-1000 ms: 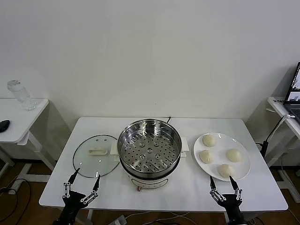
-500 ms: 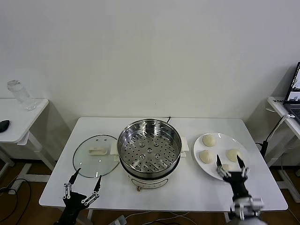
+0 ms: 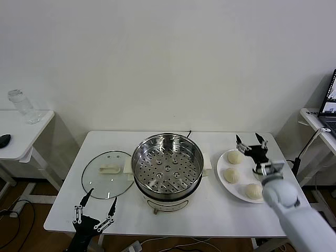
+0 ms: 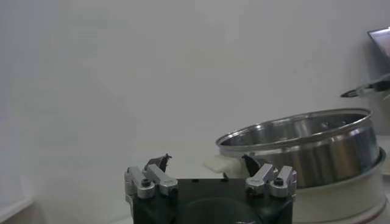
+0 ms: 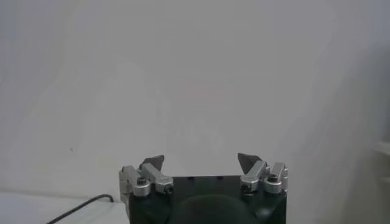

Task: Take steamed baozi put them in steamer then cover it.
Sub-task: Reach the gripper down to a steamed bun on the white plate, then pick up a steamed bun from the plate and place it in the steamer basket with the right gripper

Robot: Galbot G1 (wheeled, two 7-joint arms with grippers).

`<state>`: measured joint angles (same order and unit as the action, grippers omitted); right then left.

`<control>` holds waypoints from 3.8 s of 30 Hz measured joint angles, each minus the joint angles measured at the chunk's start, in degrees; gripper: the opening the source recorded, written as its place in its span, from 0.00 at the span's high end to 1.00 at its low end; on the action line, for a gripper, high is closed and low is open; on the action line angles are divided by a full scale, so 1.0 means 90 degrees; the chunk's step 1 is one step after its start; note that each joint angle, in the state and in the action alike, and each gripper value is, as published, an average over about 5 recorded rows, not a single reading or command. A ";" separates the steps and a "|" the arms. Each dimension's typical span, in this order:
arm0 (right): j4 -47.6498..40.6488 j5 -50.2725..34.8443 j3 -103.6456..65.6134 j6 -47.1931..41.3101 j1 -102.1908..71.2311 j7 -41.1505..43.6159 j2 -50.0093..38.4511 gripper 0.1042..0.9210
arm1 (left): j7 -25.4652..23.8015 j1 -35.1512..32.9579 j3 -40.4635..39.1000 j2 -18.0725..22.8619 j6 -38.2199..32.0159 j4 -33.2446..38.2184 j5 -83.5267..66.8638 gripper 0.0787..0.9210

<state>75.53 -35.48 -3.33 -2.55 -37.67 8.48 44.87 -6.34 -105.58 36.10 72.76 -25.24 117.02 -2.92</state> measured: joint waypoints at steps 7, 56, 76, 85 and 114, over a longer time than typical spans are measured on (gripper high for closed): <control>-0.1483 0.1232 0.1169 0.0182 0.1641 0.2403 -0.0112 0.12 | -0.0055 0.0000 0.0006 0.0010 -0.0048 -0.0047 0.0075 0.12; -0.5154 0.6467 0.3177 0.1611 0.4264 0.5984 0.1700 0.17 | -0.0024 0.0101 -0.0025 0.0261 -0.0212 -0.0394 0.0216 0.12; -0.4048 0.5967 0.3883 0.2093 0.4783 0.6106 0.1219 0.28 | -0.0007 0.0126 0.0017 0.0235 -0.0192 -0.0279 0.0218 0.12; -0.2339 0.5466 0.4996 0.3076 0.5987 0.6250 0.0990 0.27 | 0.0013 0.0178 -0.0071 0.0239 -0.0185 -0.0303 0.0243 0.12; -0.0362 0.5236 0.6849 0.3848 0.6987 0.7135 0.2362 0.23 | 0.0118 0.0177 -0.0060 0.0240 -0.0229 -0.0239 0.0246 0.12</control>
<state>72.27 11.65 58.31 32.08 25.22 72.70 66.13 -5.28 -103.98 35.56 74.92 -27.30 114.87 -0.70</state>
